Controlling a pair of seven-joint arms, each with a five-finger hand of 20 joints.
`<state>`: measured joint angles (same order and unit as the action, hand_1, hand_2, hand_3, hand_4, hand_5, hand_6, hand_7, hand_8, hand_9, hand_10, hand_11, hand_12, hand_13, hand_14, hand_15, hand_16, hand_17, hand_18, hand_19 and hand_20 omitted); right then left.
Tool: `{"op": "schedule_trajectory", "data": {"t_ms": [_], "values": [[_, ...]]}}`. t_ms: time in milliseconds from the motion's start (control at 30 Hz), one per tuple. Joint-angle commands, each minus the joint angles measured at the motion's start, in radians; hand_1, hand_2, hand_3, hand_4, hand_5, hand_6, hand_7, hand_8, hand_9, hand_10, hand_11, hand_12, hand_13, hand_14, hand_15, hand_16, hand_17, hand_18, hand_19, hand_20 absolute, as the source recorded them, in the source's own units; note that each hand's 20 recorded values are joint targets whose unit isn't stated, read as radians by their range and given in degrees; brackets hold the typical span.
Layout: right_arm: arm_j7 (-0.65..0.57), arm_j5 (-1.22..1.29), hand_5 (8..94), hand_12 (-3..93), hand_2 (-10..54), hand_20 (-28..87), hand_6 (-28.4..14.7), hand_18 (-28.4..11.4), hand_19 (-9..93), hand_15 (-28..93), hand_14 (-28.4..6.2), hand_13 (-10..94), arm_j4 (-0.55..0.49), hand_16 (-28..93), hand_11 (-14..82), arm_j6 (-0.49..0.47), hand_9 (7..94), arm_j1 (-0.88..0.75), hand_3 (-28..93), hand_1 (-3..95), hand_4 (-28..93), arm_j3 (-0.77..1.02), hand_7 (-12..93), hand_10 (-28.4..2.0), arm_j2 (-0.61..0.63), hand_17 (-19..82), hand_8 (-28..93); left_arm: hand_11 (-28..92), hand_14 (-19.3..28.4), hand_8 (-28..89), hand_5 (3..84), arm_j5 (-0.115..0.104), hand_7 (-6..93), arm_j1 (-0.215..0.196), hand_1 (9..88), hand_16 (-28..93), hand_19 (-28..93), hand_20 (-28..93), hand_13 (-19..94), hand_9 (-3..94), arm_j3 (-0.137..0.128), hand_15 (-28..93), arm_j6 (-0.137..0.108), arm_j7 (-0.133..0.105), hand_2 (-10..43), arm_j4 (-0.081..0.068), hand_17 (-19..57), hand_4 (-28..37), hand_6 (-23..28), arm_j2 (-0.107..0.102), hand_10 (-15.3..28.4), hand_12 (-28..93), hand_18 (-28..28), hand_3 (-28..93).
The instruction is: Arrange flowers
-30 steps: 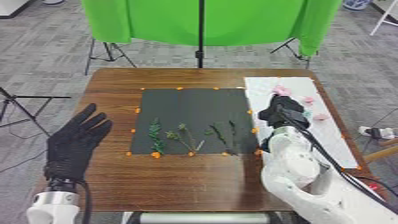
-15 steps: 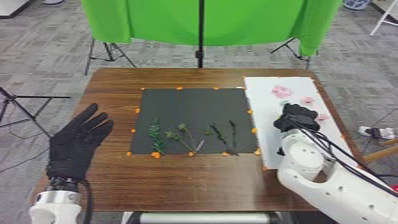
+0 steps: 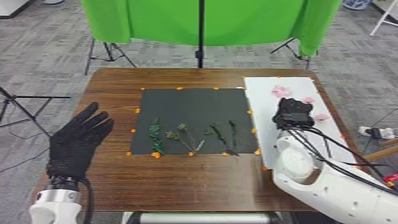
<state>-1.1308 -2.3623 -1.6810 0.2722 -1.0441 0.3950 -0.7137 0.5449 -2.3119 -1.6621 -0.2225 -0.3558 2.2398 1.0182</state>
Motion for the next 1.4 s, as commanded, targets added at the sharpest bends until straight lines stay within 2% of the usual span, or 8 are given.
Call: {"op": "schedule_trajectory", "data": {"t_ms": [33,133,400,767,967,1033,1167,1400], "values": [[0.157,-0.058,89.5,30.5,-9.5,53,1.3,-26.8,93,82,-9.8,71,-0.161,18,37.4,0.085,86.1,0.017,71,54.1,-28,0.011,15,-8.1,-0.068,32,3,26,28.0,-10,41.0,0.013,13.8,-0.019,25.7,-9,56,6,27,37.1,-0.024,52,-0.003,0.026,5.7,0.014,-8.3,-21.4,11.3,0.018,21.0,11,25.8,80],[0.301,-0.029,89.5,31.1,-9.5,54,1.0,-26.2,93,82,-9.8,71,-0.173,18,37.6,0.056,85.9,0.034,71,54.0,-28,0.018,15,-8.2,-0.191,31,3,26,28.0,-10,41.0,0.007,13.8,-0.021,25.6,-9,56,6,27,37.2,-0.019,52,-0.010,0.009,5.8,0.019,-8.3,-21.3,11.3,0.004,21.0,11,25.8,81],[0.593,-0.018,88.7,32.0,-9.5,55,1.5,-25.1,93,83,-9.8,69,0.012,19,40.3,-0.024,84.0,0.100,71,52.8,-28,-0.026,15,-8.4,-0.517,28,3,26,28.0,-9,41.0,0.042,13.8,0.066,25.6,-9,59,8,27,37.1,-0.037,53,0.017,0.077,5.9,0.022,-7.7,-21.3,11.3,-0.006,21.0,11,26.4,80],[0.483,0.114,86.8,31.2,-9.5,55,3.1,-24.7,91,84,-10.6,65,0.122,19,48.0,0.008,78.5,0.362,70,51.6,-28,-0.359,16,-9.1,-0.571,24,2,26,28.1,-9,41.0,0.052,13.8,0.228,25.7,-9,60,9,27,37.2,0.013,53,0.025,0.088,5.8,-0.016,-7.5,-21.2,11.3,-0.069,21.0,11,26.6,80],[0.544,0.038,85.3,30.5,-9.5,55,3.7,-24.6,90,84,-10.7,64,0.147,19,49.4,-0.114,77.3,0.325,69,52.0,-28,-0.327,15,-9.1,-0.582,23,1,26,28.2,-9,41.1,0.047,13.9,0.261,25.5,-9,60,9,27,37.3,0.029,53,0.030,0.078,5.7,-0.030,-7.5,-21.1,11.3,-0.075,21.1,11,26.6,81],[0.609,-0.028,84.8,30.5,-9.5,55,4.0,-24.4,90,84,-10.8,63,0.156,19,49.9,-0.178,76.7,0.252,67,52.2,-28,-0.230,15,-9.1,-0.593,23,0,26,28.2,-9,41.1,0.057,13.9,0.291,25.6,-9,60,9,27,37.4,0.029,53,0.039,0.107,5.7,-0.041,-7.5,-21.2,11.4,-0.060,21.2,11,26.6,81],[0.638,-0.055,82.3,29.5,-9.5,56,4.1,-24.4,89,85,-10.9,62,0.151,18,51.3,-0.253,74.9,0.222,66,51.5,-28,-0.191,15,-9.2,-0.599,22,-1,26,28.1,-9,41.2,0.053,13.9,0.281,25.6,-9,60,9,27,37.4,0.034,53,0.042,0.100,5.6,-0.041,-7.5,-21.2,11.4,-0.060,21.1,11,26.6,81],[0.602,0.004,79.8,28.0,-9.5,57,4.7,-24.2,89,85,-11.4,60,0.150,18,53.2,-0.188,72.8,0.307,64,50.2,-28,-0.312,15,-9.5,-0.590,21,-2,26,28.2,-9,41.2,0.041,13.9,0.267,25.6,-9,59,9,27,37.4,0.041,53,0.043,0.063,5.7,-0.041,-7.5,-21.2,11.4,-0.082,21.1,11,26.6,81]]}}
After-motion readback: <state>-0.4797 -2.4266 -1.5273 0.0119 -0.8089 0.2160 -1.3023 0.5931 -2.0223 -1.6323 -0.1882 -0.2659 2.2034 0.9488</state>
